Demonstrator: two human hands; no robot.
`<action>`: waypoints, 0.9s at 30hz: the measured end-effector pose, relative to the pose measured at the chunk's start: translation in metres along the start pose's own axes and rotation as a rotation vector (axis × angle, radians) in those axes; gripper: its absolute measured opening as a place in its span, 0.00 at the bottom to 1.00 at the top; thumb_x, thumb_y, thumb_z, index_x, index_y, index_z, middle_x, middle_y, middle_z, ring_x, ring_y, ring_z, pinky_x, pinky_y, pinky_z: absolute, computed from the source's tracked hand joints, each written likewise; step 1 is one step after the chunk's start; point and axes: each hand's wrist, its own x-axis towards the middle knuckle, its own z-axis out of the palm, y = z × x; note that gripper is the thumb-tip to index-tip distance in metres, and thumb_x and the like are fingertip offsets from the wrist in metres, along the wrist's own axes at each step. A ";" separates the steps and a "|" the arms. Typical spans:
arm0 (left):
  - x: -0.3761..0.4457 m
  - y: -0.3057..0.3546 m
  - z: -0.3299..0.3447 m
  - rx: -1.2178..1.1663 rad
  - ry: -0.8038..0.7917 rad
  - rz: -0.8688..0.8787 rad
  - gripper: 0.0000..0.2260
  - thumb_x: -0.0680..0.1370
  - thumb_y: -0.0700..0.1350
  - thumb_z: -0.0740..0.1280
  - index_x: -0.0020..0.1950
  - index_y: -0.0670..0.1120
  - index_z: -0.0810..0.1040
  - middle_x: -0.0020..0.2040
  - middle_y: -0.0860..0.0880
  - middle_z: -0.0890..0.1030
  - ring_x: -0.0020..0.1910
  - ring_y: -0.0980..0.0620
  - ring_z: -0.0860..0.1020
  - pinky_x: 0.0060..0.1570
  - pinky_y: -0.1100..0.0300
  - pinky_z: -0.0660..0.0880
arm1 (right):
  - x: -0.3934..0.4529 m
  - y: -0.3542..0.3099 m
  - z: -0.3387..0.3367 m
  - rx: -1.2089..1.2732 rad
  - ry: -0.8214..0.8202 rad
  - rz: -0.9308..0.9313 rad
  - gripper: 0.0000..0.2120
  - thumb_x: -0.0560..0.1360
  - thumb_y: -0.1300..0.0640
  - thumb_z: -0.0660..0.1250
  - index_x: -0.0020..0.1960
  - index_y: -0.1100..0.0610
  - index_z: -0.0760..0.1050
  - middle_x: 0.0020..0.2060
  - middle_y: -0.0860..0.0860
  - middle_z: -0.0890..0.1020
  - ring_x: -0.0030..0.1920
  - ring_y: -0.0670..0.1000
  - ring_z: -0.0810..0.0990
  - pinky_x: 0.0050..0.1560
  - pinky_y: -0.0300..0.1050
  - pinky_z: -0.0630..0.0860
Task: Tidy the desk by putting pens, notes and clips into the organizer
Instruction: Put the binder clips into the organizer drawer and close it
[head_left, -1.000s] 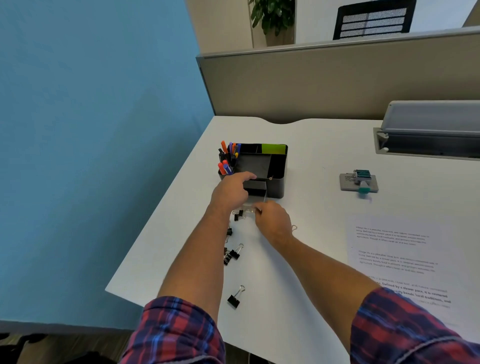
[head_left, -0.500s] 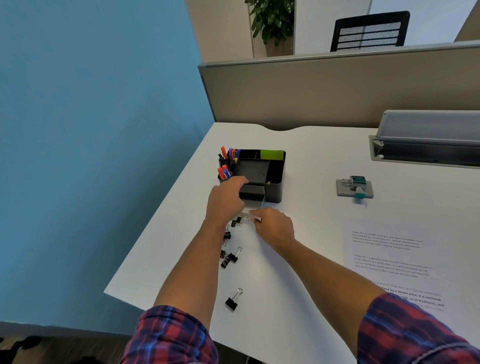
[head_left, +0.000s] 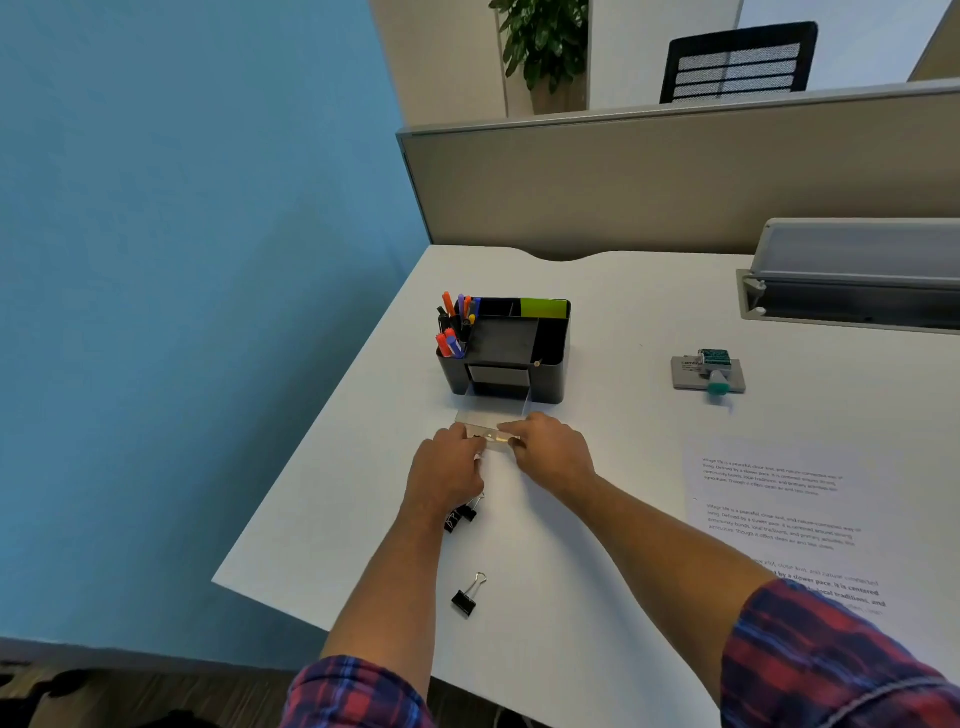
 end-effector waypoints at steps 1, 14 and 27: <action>-0.001 0.000 0.001 0.006 -0.002 0.001 0.14 0.79 0.47 0.65 0.64 0.49 0.80 0.55 0.48 0.77 0.49 0.48 0.76 0.46 0.55 0.76 | -0.001 0.001 -0.001 -0.005 0.005 -0.006 0.17 0.82 0.51 0.61 0.70 0.44 0.75 0.55 0.50 0.79 0.47 0.51 0.78 0.40 0.41 0.70; 0.004 0.015 0.000 -0.198 -0.066 -0.056 0.06 0.75 0.41 0.70 0.46 0.51 0.86 0.45 0.52 0.83 0.44 0.50 0.80 0.41 0.59 0.74 | -0.013 -0.002 -0.008 -0.005 0.103 -0.180 0.17 0.79 0.53 0.67 0.67 0.50 0.76 0.57 0.50 0.77 0.47 0.54 0.80 0.44 0.46 0.80; -0.004 0.036 -0.004 -0.377 -0.243 -0.029 0.04 0.70 0.45 0.69 0.38 0.46 0.78 0.36 0.50 0.81 0.39 0.46 0.80 0.37 0.58 0.77 | -0.020 0.019 -0.007 -0.213 0.043 -0.422 0.06 0.75 0.59 0.66 0.48 0.57 0.81 0.42 0.54 0.80 0.32 0.59 0.77 0.30 0.46 0.74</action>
